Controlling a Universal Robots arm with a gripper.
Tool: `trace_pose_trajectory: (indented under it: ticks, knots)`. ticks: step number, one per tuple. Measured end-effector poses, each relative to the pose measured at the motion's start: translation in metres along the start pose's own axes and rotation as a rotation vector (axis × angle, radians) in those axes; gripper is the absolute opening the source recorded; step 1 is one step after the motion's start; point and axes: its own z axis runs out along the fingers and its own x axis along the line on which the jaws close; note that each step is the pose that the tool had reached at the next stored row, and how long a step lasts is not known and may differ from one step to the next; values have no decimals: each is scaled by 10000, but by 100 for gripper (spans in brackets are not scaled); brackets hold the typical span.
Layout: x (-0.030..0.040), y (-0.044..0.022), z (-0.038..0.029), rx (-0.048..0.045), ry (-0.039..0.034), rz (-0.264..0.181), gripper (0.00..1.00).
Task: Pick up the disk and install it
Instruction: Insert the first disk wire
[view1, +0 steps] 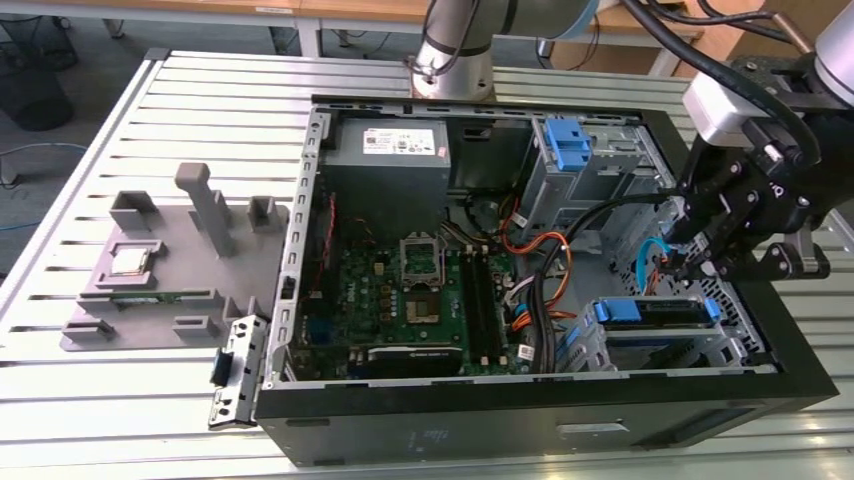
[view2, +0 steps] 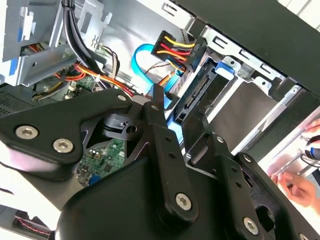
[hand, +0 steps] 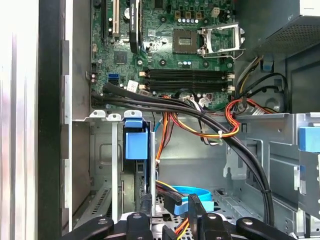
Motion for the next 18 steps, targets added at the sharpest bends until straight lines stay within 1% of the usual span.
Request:
trace_pose_trajectory:
  ticks: [4, 5, 10, 11, 13, 16, 17, 18]
  knots:
    - [-4, -6, 20, 3, 173, 3, 42]
    - [-4, -7, 22, 3, 194, 2, 42]
    - [-4, -7, 27, 3, 216, 3, 42]
    - [-3, -7, 34, 3, 245, 3, 42]
    - [-2, -7, 51, 5, 355, 5, 42]
    - [0, -8, 74, 8, 557, 7, 42]
    - [1, -8, 77, 8, 590, 7, 42]
    - [1, -8, 79, 8, 603, 8, 42]
